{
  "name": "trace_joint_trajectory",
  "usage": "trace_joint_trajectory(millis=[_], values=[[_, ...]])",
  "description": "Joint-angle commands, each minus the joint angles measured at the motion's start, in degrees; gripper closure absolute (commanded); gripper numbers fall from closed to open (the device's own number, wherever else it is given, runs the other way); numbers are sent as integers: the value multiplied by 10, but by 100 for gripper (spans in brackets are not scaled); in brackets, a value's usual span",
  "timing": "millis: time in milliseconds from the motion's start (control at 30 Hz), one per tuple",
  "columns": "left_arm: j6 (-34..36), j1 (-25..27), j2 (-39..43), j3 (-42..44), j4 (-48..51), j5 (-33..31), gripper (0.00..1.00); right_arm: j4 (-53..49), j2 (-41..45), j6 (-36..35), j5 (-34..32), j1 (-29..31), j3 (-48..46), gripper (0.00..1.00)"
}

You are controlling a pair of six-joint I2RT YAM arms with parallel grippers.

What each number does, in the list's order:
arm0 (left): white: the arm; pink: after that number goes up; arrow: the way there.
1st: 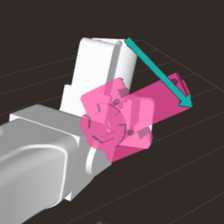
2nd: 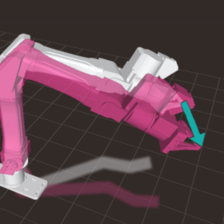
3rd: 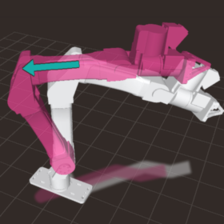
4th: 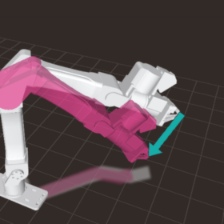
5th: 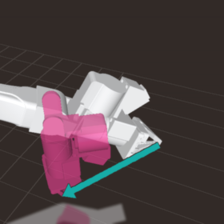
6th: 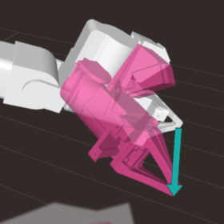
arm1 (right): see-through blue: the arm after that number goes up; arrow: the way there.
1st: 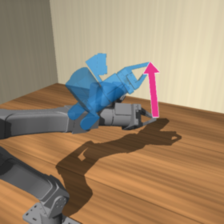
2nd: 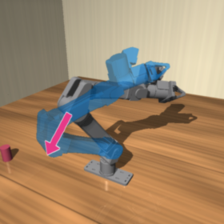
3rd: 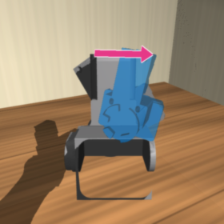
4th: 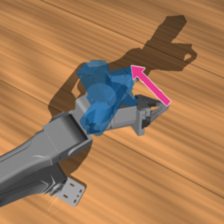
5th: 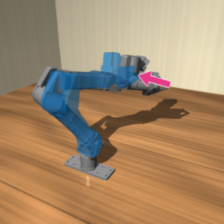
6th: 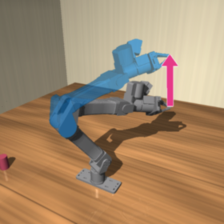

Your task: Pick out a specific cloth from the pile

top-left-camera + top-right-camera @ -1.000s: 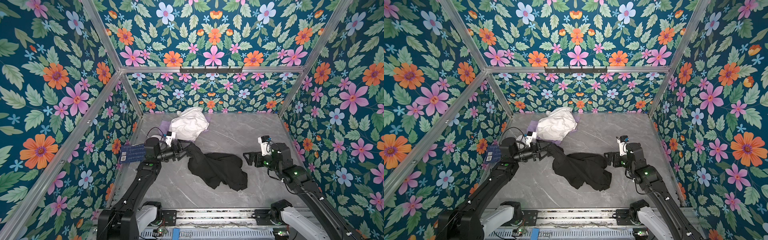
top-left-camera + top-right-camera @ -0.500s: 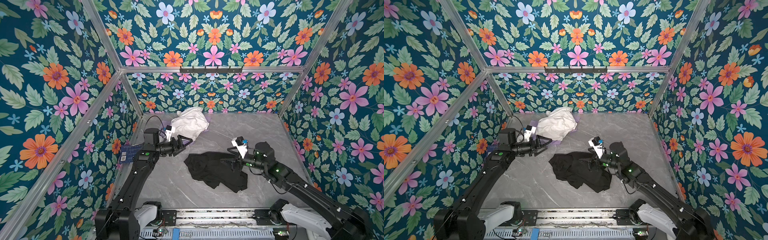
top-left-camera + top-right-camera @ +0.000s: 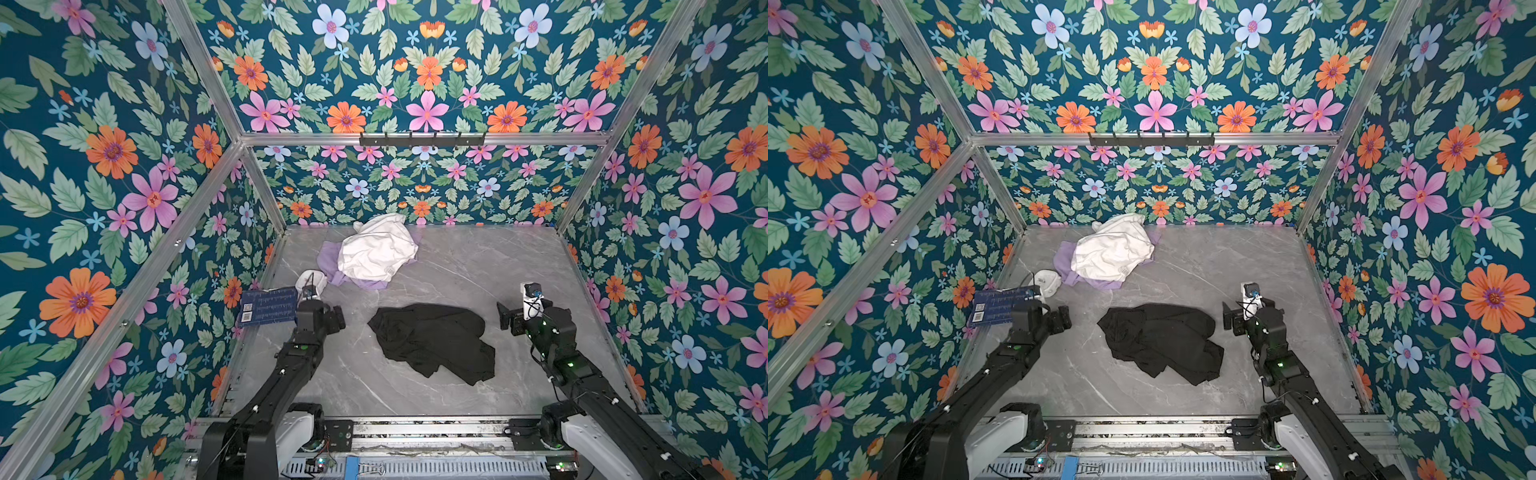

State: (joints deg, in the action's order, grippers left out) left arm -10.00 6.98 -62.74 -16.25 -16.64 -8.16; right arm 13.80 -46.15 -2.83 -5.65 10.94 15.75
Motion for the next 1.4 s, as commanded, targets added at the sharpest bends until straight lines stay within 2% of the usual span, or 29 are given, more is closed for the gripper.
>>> trace_joint_trajectory(millis=[0,67,100,200,233,267,300,333,367,400,433,467,500,533,567,633,700,767,833,900,1367], values=[[98,-7,-94,23,-324,-77,16,178,-66,8,-69,-23,-46,1],[101,-7,-147,16,-390,-51,19,272,-139,-6,-81,-23,-61,1],[103,-8,-162,13,-413,-24,20,301,-164,-13,-91,-23,-58,1],[149,-5,-215,-2,-459,2,25,357,-207,-15,-78,-36,-57,1],[141,-9,-239,-2,-487,-15,26,378,-226,-5,-80,-45,-50,1],[117,-19,-256,2,-507,-32,27,341,-231,13,-75,-51,-28,1],[101,-35,-273,6,-528,-27,27,344,-244,25,-38,-70,-23,1],[102,-46,-301,4,-569,-12,26,398,-275,37,-20,-84,-33,1],[96,-48,-299,0,-557,-7,21,415,-310,48,-33,-89,-29,1],[92,-50,-293,-3,-530,-7,1,436,-340,54,-31,-94,-25,1],[93,-50,-297,-1,-540,-7,0,483,-377,52,-37,-95,-22,1],[100,-50,-302,7,-574,-10,0,483,-385,47,-43,-94,-16,1],[98,-50,-298,9,-571,-11,0,409,-360,58,-38,-95,-3,1],[98,-50,-299,4,-562,-13,0,397,-359,67,-26,-105,2,1],[98,-50,-301,4,-566,-12,0,436,-377,68,-36,-109,-1,1],[106,-48,-300,4,-566,1,0,363,-357,81,-40,-109,16,1],[106,-49,-301,-2,-554,14,0,409,-374,73,-42,-109,11,1],[98,-62,-300,-10,-538,39,0,366,-359,80,-40,-109,18,1],[96,-65,-301,-12,-534,44,0,397,-371,75,-41,-109,12,1],[95,-66,-301,-13,-532,46,0,369,-361,79,-40,-109,17,1],[95,-68,-301,-12,-535,48,0,378,-364,77,-41,-109,17,1]])
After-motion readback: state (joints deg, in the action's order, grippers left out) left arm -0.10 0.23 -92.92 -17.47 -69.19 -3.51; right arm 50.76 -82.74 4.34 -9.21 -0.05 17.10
